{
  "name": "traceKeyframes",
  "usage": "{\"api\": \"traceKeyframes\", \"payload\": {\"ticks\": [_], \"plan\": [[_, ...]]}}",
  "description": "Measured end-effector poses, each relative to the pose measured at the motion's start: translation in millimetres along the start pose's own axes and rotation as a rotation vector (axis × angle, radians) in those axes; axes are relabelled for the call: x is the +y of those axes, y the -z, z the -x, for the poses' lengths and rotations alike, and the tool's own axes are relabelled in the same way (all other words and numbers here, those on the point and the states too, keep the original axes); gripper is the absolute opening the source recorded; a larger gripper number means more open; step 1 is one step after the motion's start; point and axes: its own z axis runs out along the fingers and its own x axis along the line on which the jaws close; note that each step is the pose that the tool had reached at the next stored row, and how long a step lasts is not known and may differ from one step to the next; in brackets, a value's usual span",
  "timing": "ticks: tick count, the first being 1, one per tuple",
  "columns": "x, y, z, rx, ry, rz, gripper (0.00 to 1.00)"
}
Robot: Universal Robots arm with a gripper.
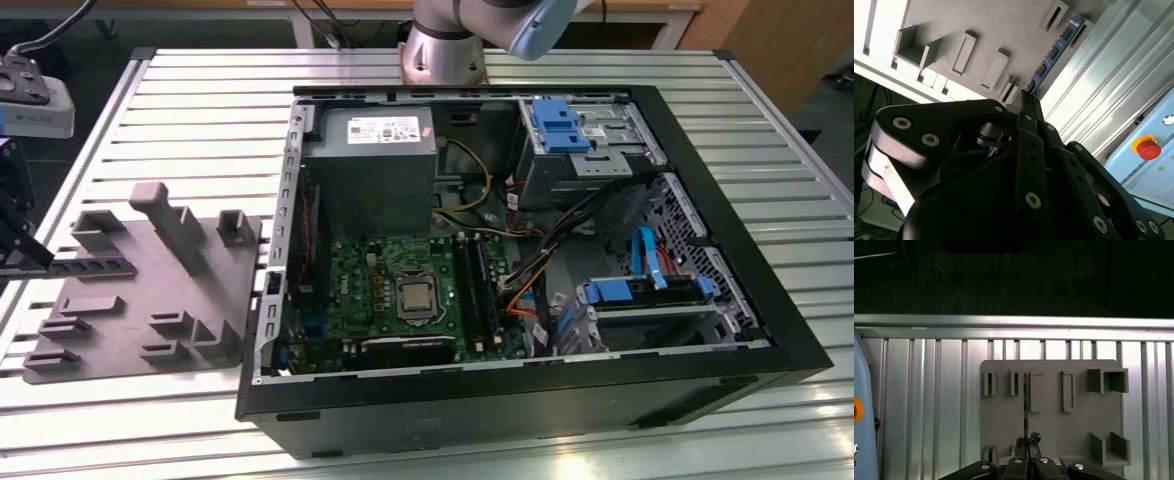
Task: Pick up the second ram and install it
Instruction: 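Pick up the second ram and move it above second insertion slot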
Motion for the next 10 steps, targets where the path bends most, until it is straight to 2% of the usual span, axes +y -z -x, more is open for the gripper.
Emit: {"api": "traceKeyframes", "payload": {"ticks": [10], "plan": [[1.5, 14.3, 0.5, -0.0047, 0.0, -0.0043, 0.11]]}}
